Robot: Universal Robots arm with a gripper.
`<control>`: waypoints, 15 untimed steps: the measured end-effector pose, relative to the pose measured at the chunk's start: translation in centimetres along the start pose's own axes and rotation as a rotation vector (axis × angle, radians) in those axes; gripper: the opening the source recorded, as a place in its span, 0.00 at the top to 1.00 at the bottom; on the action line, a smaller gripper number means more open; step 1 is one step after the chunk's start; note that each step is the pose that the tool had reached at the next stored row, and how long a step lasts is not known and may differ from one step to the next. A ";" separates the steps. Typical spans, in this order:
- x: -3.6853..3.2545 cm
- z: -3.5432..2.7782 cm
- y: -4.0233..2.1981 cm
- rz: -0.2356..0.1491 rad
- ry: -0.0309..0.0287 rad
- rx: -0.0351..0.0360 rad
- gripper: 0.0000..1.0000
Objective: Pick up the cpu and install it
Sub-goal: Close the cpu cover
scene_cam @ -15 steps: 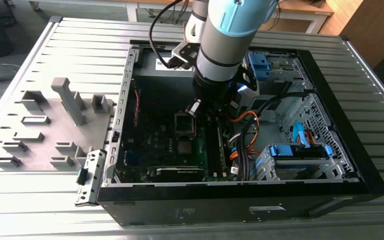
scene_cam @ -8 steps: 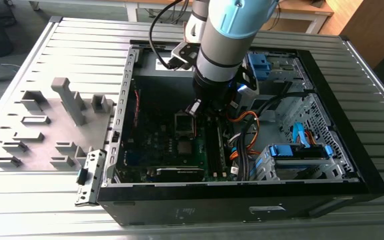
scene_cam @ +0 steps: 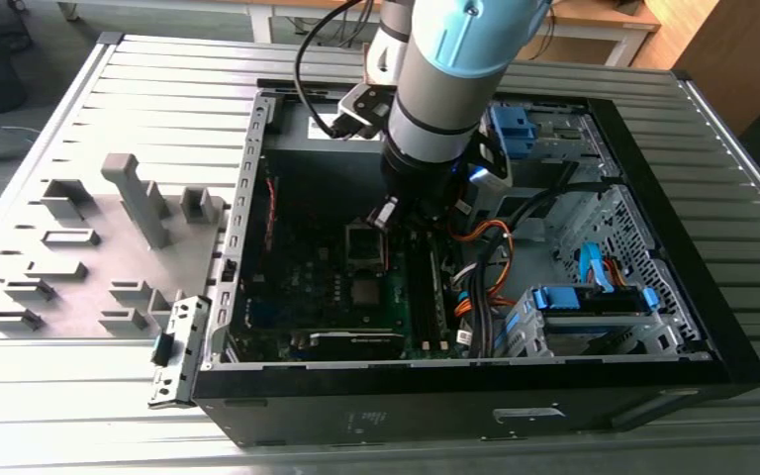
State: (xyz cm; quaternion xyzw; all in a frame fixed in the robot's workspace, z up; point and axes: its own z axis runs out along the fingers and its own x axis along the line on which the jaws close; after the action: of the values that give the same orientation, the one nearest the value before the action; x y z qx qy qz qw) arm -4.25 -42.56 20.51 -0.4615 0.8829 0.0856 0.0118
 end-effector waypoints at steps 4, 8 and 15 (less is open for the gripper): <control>0.06 0.01 0.07 0.000 -0.0001 -0.0002 0.89; 0.10 0.01 0.13 0.000 -0.0016 -0.0012 0.89; 0.14 0.01 0.17 -0.001 -0.0076 -0.0055 0.89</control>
State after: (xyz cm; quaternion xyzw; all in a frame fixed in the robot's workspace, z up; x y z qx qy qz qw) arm -4.46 -42.58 20.51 -0.4614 0.8825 0.0898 0.0139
